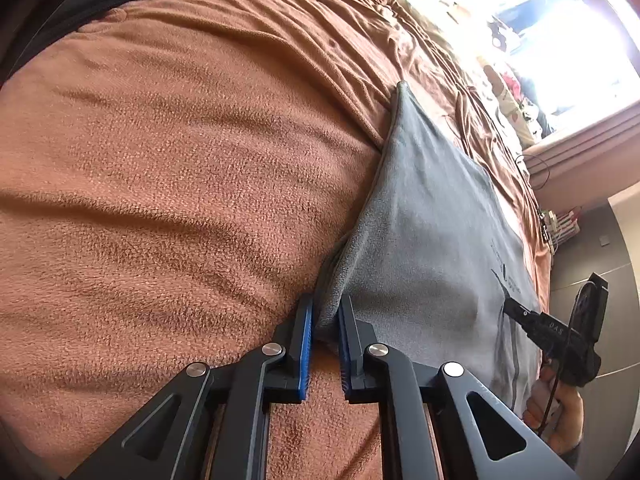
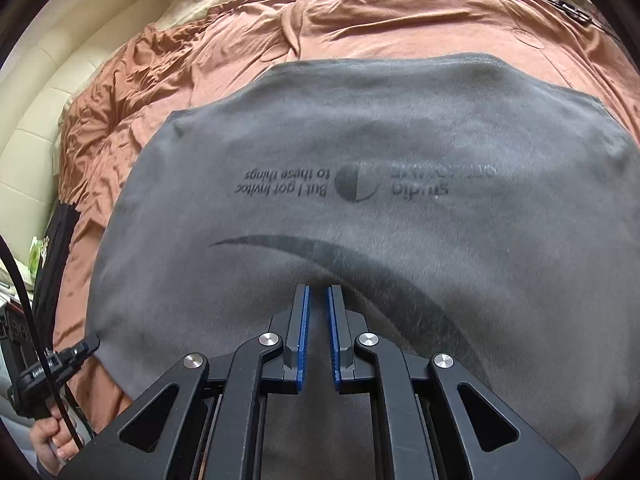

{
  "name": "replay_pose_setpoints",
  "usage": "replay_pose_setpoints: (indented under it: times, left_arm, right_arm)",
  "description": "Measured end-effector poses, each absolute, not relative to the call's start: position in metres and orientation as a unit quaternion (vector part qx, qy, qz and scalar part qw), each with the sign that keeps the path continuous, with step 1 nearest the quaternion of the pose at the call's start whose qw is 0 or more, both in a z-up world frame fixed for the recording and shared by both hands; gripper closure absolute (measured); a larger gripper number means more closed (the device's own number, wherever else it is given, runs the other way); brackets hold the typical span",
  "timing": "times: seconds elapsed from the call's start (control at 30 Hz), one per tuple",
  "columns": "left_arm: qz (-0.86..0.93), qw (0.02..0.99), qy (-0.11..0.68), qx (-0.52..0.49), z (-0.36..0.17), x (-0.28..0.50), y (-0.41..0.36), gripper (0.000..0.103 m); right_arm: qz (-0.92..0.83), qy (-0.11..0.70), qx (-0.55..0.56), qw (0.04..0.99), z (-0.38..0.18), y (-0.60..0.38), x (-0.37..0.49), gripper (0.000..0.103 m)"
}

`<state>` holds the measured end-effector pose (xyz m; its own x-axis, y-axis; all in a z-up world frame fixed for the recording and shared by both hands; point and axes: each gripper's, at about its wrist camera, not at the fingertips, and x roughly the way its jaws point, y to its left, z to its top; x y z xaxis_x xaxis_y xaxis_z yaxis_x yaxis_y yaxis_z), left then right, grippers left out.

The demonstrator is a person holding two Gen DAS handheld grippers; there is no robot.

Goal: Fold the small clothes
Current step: 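Close the left gripper on the shirt edge while the right gripper grasps beside it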

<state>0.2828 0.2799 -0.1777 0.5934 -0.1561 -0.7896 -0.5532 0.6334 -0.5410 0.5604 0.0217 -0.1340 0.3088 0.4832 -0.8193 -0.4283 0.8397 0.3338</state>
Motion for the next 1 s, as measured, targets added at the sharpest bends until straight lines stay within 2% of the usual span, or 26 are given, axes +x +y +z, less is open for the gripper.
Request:
replay_pose_setpoints:
  times: [0.5,0.63,1.0]
  left_arm:
    - [0.133,0.789,0.414,-0.433,-0.181,0.268,0.281,0.091]
    - [0.134,0.79,0.413,-0.433,-0.18,0.267,0.281,0.091]
    - [0.134,0.784,0.415,-0.442,-0.18,0.27,0.28,0.091]
  right_arm:
    - [0.266,0.504,0.012,0.821,-0.137,0.049,0.644,0.097]
    - [0.263,0.502,0.0,0.824,-0.143,0.059,0.66,0.103]
    - [0.253,0.502,0.004,0.827,-0.142,0.08,0.705,0.103]
